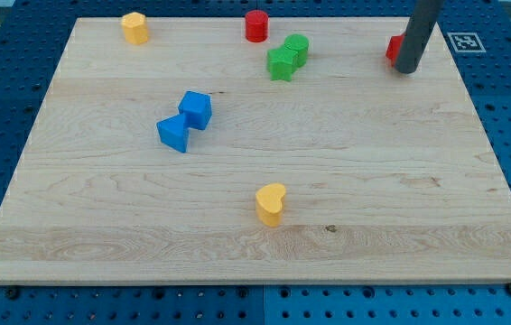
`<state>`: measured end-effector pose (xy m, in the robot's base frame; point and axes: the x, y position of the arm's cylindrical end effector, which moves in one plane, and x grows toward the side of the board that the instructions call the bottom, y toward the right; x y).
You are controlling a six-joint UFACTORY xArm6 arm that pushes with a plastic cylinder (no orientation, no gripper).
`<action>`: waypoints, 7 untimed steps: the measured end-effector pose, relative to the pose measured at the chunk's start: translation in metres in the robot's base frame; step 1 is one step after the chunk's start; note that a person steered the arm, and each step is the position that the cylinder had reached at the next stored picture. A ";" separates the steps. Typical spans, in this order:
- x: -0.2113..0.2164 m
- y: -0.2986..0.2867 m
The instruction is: Move the red star to the top right of the board
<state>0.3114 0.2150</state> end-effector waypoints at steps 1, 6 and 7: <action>-0.010 -0.002; -0.055 -0.004; -0.043 -0.038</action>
